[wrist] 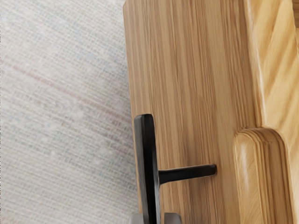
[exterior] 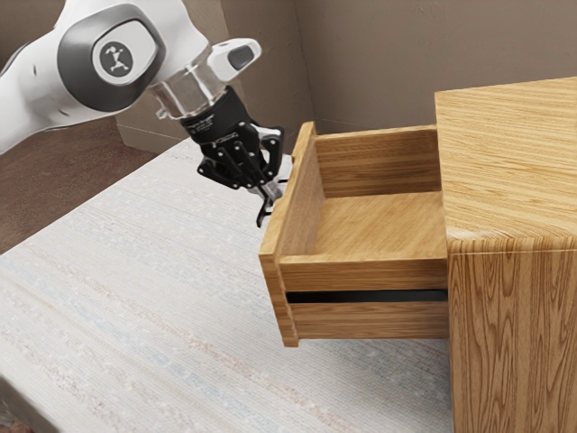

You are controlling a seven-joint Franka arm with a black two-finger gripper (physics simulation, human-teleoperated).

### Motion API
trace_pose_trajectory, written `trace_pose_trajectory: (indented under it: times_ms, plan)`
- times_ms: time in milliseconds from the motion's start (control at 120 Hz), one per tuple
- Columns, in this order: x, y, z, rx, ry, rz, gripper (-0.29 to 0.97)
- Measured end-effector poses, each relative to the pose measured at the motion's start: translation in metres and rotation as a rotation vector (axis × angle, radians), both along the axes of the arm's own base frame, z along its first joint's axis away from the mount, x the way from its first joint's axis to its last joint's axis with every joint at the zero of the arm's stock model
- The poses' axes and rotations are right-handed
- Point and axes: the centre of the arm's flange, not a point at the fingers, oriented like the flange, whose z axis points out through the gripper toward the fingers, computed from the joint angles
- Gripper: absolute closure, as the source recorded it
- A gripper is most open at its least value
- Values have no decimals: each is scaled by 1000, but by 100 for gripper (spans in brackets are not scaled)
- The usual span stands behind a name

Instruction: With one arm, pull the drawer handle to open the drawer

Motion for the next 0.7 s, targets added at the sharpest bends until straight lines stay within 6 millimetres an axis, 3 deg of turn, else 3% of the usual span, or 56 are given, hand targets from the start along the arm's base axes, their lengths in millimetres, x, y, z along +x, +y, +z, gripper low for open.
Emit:
trace_pose_trajectory:
  times_ms: [700]
  plan:
    - [-17, 28, 1, -3, 6, 38, 79]
